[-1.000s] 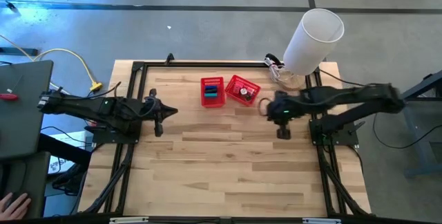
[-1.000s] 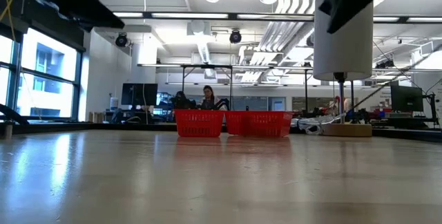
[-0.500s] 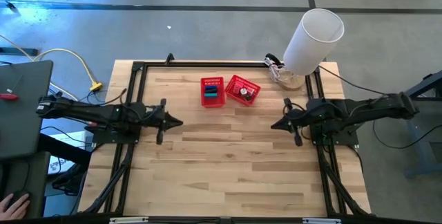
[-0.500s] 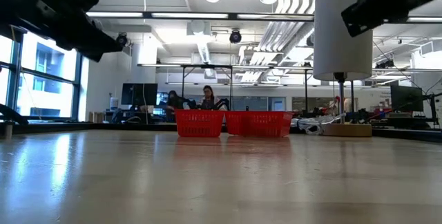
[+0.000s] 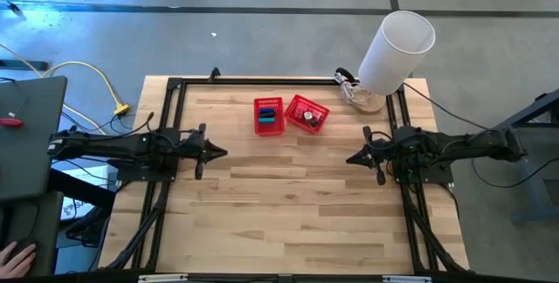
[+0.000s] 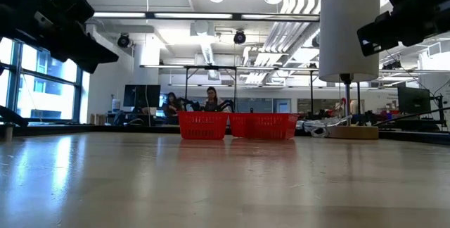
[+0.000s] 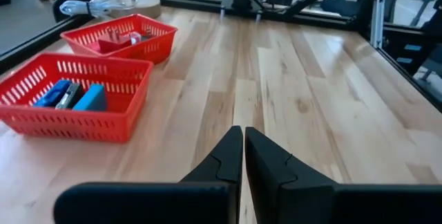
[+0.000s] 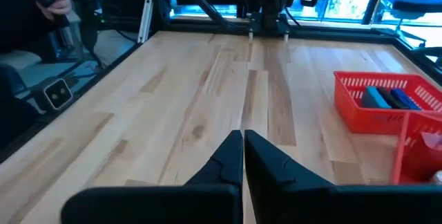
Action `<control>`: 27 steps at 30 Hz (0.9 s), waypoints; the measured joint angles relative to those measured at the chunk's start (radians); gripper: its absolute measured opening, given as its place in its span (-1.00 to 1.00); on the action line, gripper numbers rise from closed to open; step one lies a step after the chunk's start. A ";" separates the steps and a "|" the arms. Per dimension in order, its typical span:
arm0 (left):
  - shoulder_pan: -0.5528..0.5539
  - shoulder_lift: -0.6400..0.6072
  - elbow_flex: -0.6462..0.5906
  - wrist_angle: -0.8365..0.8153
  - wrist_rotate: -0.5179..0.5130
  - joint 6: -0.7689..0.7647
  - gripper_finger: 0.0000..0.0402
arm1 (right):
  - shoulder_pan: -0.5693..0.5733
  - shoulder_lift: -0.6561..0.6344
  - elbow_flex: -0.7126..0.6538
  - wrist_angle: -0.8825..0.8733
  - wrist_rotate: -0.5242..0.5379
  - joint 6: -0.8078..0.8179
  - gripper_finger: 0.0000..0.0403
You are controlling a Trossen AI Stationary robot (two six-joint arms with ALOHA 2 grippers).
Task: Pick & Place Office items
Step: Return to Home Position
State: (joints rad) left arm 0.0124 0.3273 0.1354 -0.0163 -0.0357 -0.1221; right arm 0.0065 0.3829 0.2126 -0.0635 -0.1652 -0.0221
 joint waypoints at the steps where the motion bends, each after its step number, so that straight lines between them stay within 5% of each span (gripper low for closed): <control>1: 0.000 -0.023 -0.009 -0.015 0.000 -0.004 -0.95 | -0.003 -0.006 -0.003 -0.004 -0.001 0.000 -0.99; 12: -0.002 -0.244 -0.103 -0.006 0.011 -0.011 -0.95 | -0.009 -0.014 -0.102 0.110 -0.047 0.001 -0.99; 15: -0.002 -0.254 -0.105 -0.010 0.015 -0.007 -0.95 | -0.009 -0.016 -0.189 0.237 -0.048 0.003 -0.99; 27: -0.002 -0.245 -0.107 -0.018 0.015 -0.009 -0.95 | -0.009 -0.022 -0.204 0.241 -0.068 0.022 -0.99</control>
State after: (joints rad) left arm 0.0105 0.0822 0.0284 -0.0338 -0.0204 -0.1310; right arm -0.0029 0.3607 0.0086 0.1772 -0.2332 -0.0003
